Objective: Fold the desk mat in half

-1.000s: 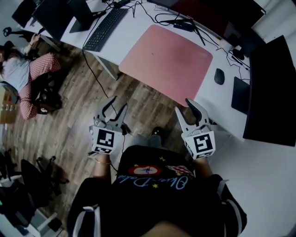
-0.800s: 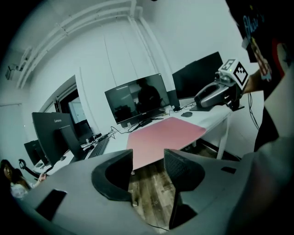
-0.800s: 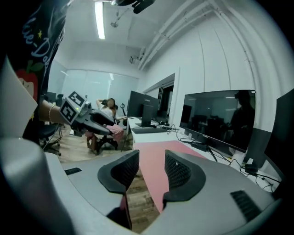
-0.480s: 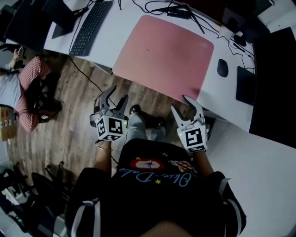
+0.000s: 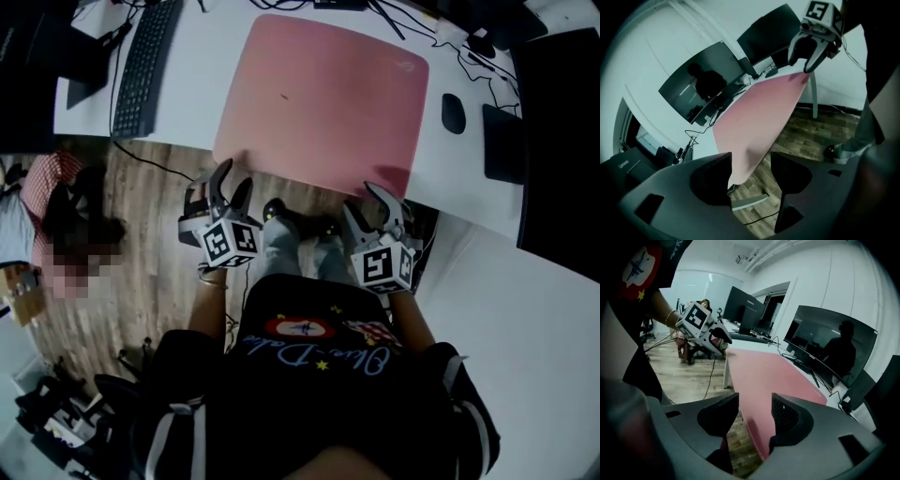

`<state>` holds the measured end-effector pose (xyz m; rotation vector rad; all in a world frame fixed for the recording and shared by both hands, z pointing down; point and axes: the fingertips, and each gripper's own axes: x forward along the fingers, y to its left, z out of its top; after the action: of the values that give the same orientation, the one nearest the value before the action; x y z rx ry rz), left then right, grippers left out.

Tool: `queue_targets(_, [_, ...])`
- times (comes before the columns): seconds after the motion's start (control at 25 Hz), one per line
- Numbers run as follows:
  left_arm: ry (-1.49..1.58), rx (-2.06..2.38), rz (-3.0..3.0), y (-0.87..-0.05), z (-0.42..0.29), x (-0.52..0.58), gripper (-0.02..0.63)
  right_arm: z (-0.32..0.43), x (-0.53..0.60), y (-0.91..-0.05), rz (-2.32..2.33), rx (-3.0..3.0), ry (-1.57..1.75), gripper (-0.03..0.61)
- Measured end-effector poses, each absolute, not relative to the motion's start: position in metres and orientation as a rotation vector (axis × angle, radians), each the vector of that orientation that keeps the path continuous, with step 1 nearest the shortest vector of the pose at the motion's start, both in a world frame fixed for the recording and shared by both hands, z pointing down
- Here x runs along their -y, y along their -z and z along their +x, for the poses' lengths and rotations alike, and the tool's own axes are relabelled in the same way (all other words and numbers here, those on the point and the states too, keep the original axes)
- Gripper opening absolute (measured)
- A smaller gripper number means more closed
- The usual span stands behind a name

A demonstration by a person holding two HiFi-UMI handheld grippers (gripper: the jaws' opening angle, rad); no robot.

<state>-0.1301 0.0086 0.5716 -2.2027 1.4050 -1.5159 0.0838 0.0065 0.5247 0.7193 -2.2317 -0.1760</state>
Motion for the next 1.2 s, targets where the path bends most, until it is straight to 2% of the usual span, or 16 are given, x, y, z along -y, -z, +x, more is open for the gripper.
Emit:
queue_targets(0.44, [1.574,-1.133,-2.146,-0.598,-0.121,0.014,0.237,0.081,-0.004,-0.557,0.749,2.118,0.15,0.201])
queue_targets(0.48, [1.572,-1.107,-2.15,-0.598,-0.119,0.013,0.227,0.081,-0.005,-0.56,0.748,2.111,0.149,0.201])
queue_targets(0.64, [1.525,-1.031,-2.182,-0.594,-0.113,0.005,0.1,0.079,-0.007,-0.564,0.751,2.09,0.141,0.202])
queue_targets(0.76, [1.485,-1.022,-2.175,-0.585,-0.113,0.005,0.044,0.077,-0.008,-0.565,0.765,2.07,0.135,0.204])
queue_targets(0.92, [1.438,-1.031,-2.188,-0.571,-0.112,0.01,0.021,0.076,-0.008,-0.568,0.78,2.048,0.124,0.204])
queue_targets(1.2, [1.331,-1.019,-2.246,-0.549,-0.111,0.016,0.015,0.079,-0.003,-0.573,0.83,1.978,0.124,0.204])
